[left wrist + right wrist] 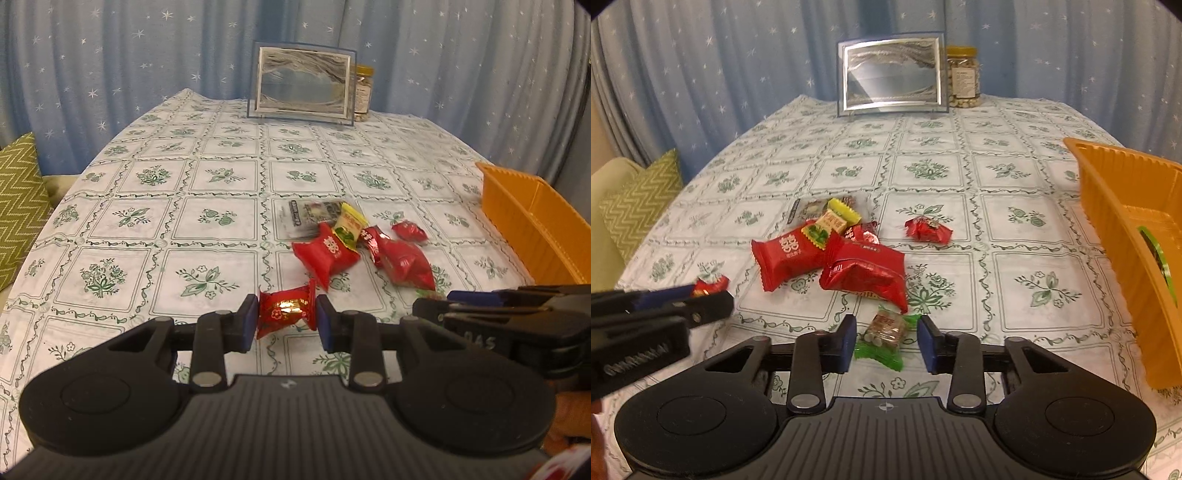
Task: Organize snacks
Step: 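Grasp a red candy packet with the left tool while the right grasps the green-wrapped cookie, then carry the red packet and cookie over the orange tray with both tools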
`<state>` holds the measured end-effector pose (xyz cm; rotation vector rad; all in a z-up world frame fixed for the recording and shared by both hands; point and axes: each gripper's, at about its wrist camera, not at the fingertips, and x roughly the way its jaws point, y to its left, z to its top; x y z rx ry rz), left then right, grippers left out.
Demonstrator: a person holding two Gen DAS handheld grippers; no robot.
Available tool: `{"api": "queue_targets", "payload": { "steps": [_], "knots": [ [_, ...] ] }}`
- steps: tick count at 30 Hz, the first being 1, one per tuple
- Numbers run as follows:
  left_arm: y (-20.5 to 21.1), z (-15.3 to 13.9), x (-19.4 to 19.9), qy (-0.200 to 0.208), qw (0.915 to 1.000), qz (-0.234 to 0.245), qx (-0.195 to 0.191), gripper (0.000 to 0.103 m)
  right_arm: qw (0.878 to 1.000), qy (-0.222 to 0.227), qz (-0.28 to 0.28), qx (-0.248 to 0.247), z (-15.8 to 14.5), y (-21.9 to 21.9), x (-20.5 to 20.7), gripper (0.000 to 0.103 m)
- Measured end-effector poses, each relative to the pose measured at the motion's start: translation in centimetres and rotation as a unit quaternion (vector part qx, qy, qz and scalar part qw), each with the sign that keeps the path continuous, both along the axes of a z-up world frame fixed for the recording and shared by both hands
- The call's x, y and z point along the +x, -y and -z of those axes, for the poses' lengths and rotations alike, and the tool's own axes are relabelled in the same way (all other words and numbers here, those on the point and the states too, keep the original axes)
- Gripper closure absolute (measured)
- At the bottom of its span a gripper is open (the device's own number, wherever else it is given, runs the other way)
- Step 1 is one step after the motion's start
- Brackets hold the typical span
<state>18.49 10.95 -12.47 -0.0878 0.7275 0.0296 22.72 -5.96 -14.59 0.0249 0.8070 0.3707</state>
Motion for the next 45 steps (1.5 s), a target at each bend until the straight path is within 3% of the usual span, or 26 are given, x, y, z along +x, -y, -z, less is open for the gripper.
{"api": "queue_targets", "payload": {
  "steps": [4, 12, 30, 45],
  "knots": [
    [0.1, 0.1, -0.2, -0.003, 1.0000, 0.001, -0.002, 0.073, 1.000, 0.010, -0.002, -0.021, 0.1, -0.4, -0.2, 0.081],
    [1.5, -0.7, -1.5, -0.005, 0.9999, 0.009, -0.008, 0.073, 1.000, 0.020, 0.003, -0.019, -1.7, 0.8, -2.1, 0.082],
    [8.0, -7.7, -6.1, 0.025, 0.9986, 0.046, -0.003, 0.073, 0.996, 0.055, 0.072, -0.002, -9.8, 7.9, -8.5, 0.082],
    [12.4, -10.8, -8.3, 0.046, 0.9950, 0.088, 0.000, 0.073, 0.990, 0.068, 0.120, 0.005, -12.5, 13.0, -12.4, 0.082]
  ]
}}
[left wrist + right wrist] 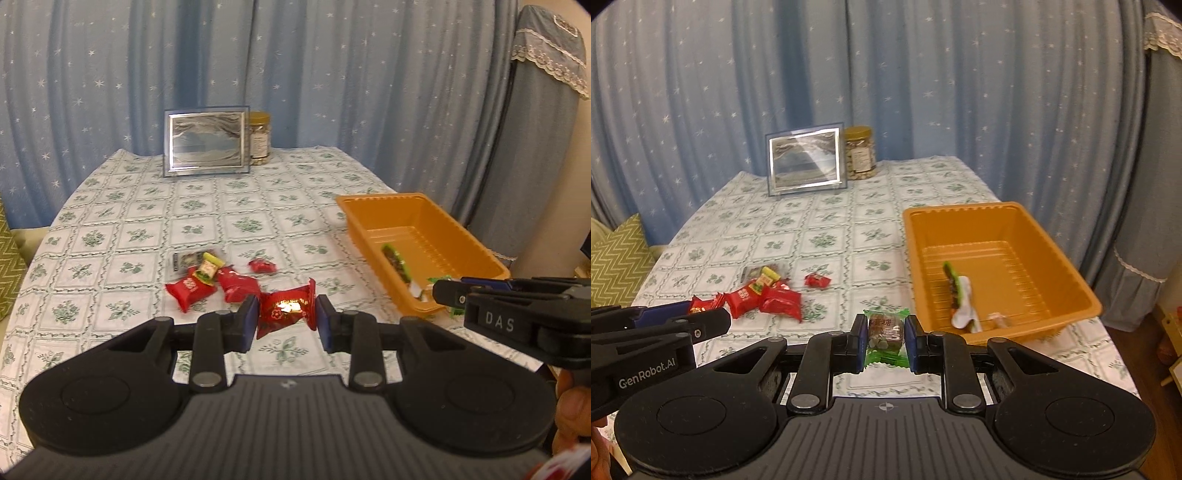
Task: Organize snacks
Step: 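Carry the red packet and cookie over the orange tray with both tools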
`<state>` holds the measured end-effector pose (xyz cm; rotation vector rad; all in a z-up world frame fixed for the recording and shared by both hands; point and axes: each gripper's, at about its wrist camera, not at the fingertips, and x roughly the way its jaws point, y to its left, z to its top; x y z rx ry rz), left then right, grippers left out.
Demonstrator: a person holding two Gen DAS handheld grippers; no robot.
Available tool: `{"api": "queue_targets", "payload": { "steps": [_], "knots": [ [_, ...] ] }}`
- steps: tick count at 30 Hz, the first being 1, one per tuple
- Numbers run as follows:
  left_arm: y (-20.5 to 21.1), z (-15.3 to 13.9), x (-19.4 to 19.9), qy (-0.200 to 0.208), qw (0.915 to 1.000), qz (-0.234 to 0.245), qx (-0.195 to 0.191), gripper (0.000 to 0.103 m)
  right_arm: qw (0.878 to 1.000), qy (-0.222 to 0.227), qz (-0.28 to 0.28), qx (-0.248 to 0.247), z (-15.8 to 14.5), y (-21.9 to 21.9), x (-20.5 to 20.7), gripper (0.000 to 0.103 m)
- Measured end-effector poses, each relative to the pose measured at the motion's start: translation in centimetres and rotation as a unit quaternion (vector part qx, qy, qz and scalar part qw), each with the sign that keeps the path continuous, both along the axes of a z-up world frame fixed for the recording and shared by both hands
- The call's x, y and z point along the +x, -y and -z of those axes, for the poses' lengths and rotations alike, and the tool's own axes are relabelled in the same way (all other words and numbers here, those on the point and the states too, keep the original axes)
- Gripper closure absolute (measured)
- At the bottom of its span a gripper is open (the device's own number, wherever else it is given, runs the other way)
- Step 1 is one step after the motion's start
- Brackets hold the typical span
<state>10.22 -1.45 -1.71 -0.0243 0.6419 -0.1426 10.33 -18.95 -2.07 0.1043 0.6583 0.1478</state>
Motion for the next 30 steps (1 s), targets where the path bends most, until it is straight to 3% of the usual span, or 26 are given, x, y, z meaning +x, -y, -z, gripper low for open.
{"api": "queue_targets", "payload": {
  "steps": [10, 30],
  "knots": [
    [2.3, -0.4, 0.4, 0.003, 0.9997, 0.023, 0.001, 0.073, 1.000, 0.003, 0.023, 0.001, -0.4, 2.1, -0.3, 0.081],
    [9.3, -0.2, 5.3, 0.001, 0.9963, 0.084, -0.014, 0.073, 0.997, -0.001, 0.082, -0.004, 0.0, 8.9, 1.6, 0.081]
  ]
}}
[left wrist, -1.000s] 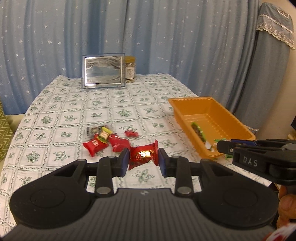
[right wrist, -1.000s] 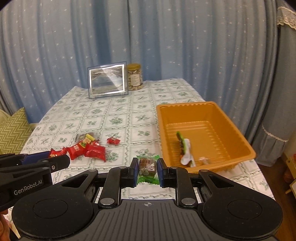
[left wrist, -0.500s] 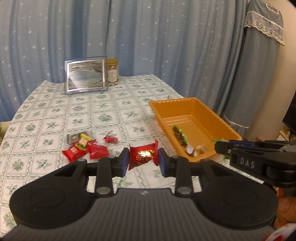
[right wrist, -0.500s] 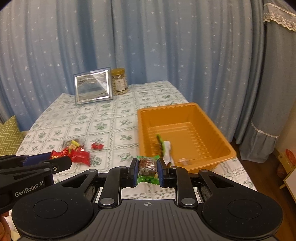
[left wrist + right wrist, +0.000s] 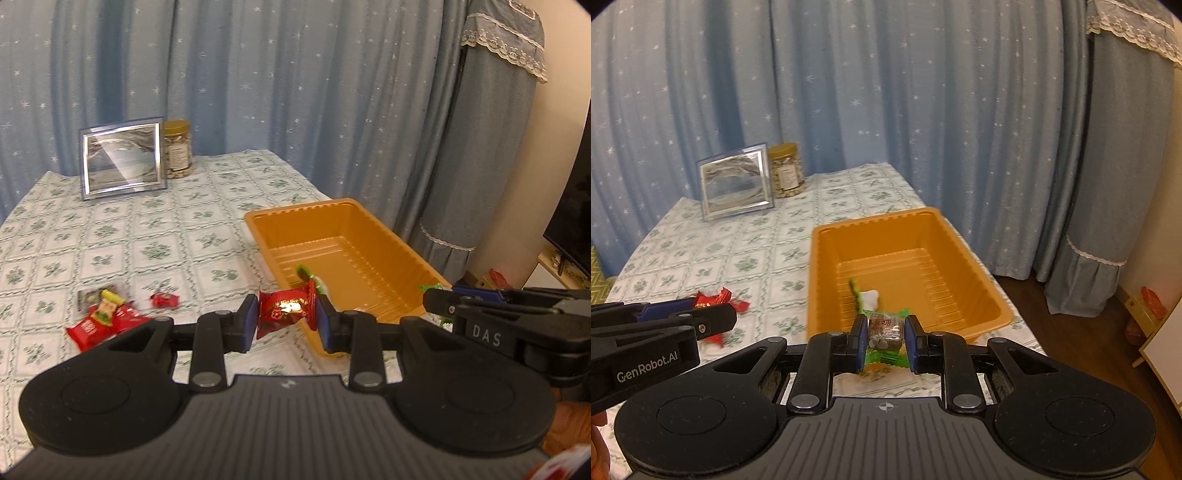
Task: Organize snacks
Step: 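Carry the red packet and cookie over the orange tray with both tools, then open both tools to drop the packet and cookie into the tray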
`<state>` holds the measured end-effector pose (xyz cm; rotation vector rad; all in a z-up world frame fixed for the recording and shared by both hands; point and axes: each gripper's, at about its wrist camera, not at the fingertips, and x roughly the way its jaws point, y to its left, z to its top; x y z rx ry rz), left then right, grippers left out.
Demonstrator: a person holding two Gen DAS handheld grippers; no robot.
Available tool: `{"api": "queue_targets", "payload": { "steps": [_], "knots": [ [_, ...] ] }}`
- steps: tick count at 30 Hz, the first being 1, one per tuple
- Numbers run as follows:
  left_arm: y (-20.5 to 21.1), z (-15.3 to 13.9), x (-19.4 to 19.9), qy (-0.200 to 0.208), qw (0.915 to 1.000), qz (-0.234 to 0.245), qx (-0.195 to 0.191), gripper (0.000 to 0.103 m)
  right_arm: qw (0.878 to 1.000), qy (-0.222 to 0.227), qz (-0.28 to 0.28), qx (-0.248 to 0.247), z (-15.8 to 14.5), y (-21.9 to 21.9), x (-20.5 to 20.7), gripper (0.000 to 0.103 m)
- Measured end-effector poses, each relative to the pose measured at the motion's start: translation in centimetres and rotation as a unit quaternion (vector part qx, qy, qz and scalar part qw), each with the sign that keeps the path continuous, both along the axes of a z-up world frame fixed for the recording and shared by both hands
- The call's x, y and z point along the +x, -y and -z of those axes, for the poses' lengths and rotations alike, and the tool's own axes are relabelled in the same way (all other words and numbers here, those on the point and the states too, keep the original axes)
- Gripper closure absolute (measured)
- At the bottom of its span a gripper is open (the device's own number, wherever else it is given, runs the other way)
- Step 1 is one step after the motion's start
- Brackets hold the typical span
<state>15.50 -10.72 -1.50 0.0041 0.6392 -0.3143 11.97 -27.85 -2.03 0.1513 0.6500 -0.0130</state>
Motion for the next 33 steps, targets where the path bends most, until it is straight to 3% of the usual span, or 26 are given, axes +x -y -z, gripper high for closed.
{"api": "queue_targets", "payload": {
  "steps": [13, 27, 30, 33],
  "knots": [
    [4.5, 2.1, 5.7, -0.015, 0.9995, 0.027, -0.002, 0.073, 1.000, -0.016, 0.019, 0.007, 2.0, 4.6, 5.1, 0.081],
    [6.6, 4.8, 9.8, -0.029, 0.9986, 0.044, 0.008, 0.072, 0.999, -0.033, 0.024, 0.005, 4.0, 6.1, 8.9, 0.081],
    [6.6, 5.4, 10.3, -0.032, 0.9979, 0.056, -0.007, 0.068, 0.999, -0.034, 0.028, 0.006, 4.3, 6.3, 9.0, 0.081],
    [6.5, 5.8, 10.2, -0.031, 0.9981, 0.053, 0.001, 0.061, 0.999, -0.037, 0.031, 0.010, 4.5, 6.6, 9.0, 0.081]
  ]
}}
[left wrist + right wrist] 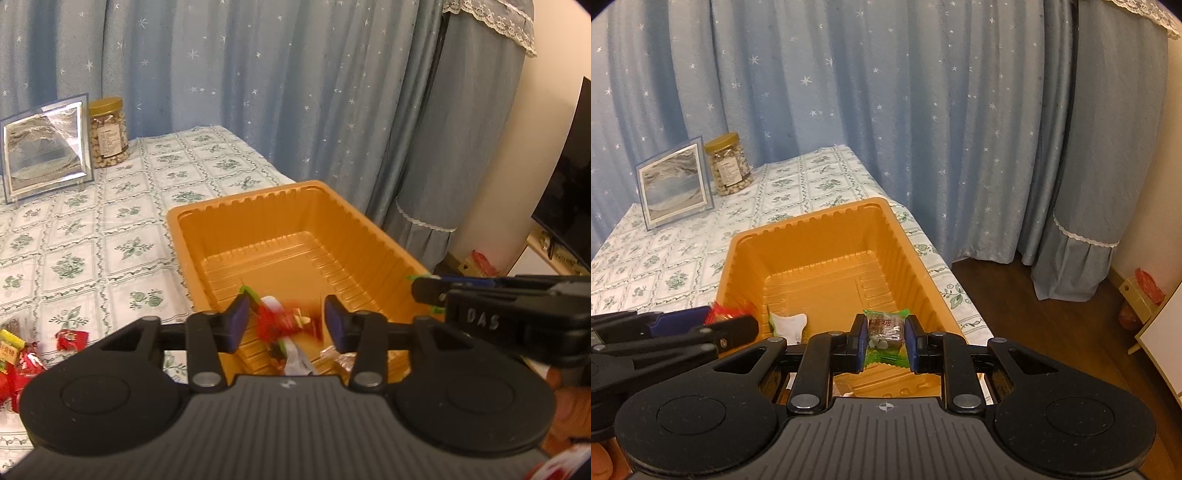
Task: Organize snacks
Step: 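Open both tools to drop the packet and cookie into the tray, then move both open tools back toward the remaining snack pile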
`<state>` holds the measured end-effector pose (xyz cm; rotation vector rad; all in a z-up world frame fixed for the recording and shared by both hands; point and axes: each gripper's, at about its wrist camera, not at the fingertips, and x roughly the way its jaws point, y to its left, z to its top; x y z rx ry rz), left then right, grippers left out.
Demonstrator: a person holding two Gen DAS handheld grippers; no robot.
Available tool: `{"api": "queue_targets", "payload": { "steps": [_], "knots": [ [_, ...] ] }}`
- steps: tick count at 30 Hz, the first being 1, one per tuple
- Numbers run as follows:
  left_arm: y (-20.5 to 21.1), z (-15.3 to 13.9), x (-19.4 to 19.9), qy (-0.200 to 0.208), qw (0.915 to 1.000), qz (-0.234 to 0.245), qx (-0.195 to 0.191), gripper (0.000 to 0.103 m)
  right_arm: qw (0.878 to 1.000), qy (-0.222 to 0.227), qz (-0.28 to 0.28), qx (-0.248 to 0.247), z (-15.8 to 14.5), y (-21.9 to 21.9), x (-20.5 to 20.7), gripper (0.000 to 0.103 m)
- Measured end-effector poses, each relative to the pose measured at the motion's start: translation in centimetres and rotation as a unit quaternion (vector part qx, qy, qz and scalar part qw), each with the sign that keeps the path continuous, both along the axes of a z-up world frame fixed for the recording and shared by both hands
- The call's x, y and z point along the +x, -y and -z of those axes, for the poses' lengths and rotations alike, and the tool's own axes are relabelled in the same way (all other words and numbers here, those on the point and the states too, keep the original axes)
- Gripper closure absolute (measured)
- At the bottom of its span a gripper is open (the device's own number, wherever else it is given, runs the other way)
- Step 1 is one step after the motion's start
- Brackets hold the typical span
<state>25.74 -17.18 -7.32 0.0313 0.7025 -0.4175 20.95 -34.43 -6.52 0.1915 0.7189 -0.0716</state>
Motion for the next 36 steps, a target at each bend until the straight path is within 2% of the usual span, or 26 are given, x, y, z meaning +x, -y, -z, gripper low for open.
{"api": "queue_targets", "payload": {
  "steps": [10, 16, 17, 20, 27, 36],
  "knots": [
    [-3.4, 0.4, -1.1, -0.007, 0.9988, -0.047, 0.008, 0.060, 1.000, 0.003, -0.014, 0.010, 0.0, -0.8, 0.5, 0.081],
    [-5.0, 0.2, -1.5, -0.006, 0.9979, -0.063, 0.013, 0.060, 0.999, 0.009, -0.032, 0.041, 0.1, -1.4, 1.6, 0.080],
    [-5.3, 0.2, -1.5, -0.006, 0.9977, -0.066, 0.013, 0.060, 0.998, 0.010, -0.032, 0.045, 0.0, -1.4, 1.7, 0.078],
    [-6.0, 0.0, -2.0, -0.006, 0.9971, -0.075, 0.012, 0.060, 0.999, 0.017, -0.019, 0.041, -0.3, -1.5, 1.5, 0.053],
    [-8.1, -0.8, -4.4, -0.013, 0.9953, -0.096, 0.010, 0.059, 0.999, 0.022, -0.021, 0.044, -1.7, -2.3, -0.3, 0.052],
    [-11.8, -2.2, -9.6, -0.013, 0.9921, -0.121, 0.030, 0.056, 0.997, 0.036, -0.052, 0.045, -4.0, -6.7, -5.5, 0.052]
  ]
}}
